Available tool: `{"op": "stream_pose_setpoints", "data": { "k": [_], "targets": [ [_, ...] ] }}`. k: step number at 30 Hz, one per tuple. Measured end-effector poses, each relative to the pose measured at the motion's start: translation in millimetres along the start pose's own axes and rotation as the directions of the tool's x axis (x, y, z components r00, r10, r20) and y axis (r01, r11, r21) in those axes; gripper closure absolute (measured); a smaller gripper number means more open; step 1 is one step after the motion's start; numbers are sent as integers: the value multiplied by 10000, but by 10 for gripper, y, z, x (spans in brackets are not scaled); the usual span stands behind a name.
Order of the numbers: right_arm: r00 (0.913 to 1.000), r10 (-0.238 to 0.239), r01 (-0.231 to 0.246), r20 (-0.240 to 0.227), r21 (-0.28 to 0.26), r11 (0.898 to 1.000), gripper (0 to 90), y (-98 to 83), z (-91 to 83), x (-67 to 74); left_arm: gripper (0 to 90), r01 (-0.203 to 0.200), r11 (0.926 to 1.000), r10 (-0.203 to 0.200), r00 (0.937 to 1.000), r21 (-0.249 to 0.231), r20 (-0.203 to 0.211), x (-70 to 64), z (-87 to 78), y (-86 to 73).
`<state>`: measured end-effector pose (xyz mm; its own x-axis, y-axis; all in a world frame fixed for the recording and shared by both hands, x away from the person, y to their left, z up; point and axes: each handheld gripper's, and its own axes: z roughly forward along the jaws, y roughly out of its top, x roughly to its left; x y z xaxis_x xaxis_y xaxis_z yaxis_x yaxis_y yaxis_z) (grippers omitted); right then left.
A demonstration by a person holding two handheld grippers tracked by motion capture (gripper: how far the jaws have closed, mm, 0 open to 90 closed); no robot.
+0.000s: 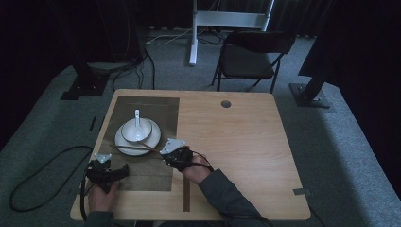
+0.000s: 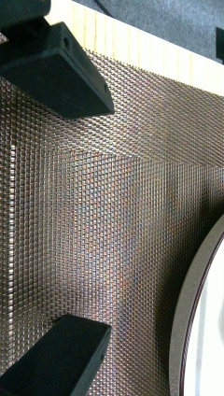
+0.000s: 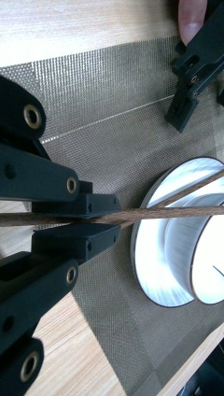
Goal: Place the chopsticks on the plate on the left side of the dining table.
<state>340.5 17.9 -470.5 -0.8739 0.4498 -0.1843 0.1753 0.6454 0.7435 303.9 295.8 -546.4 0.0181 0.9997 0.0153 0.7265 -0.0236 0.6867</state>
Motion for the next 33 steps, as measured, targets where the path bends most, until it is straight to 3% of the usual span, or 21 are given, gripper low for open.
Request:
{"op": "stream_pose_setpoints", "data": {
  "k": [21,33],
  "targets": [
    [9981,-584,583,-207,-37,9983,842,192,105,108,2,10,10000,-10,10000,2,7,-1,0,0],
    [9937,-1051,1055,-395,81,9944,842,307,191,96,2,10,10000,-10,10000,-2,5,-1,0,0]
  ]
}}
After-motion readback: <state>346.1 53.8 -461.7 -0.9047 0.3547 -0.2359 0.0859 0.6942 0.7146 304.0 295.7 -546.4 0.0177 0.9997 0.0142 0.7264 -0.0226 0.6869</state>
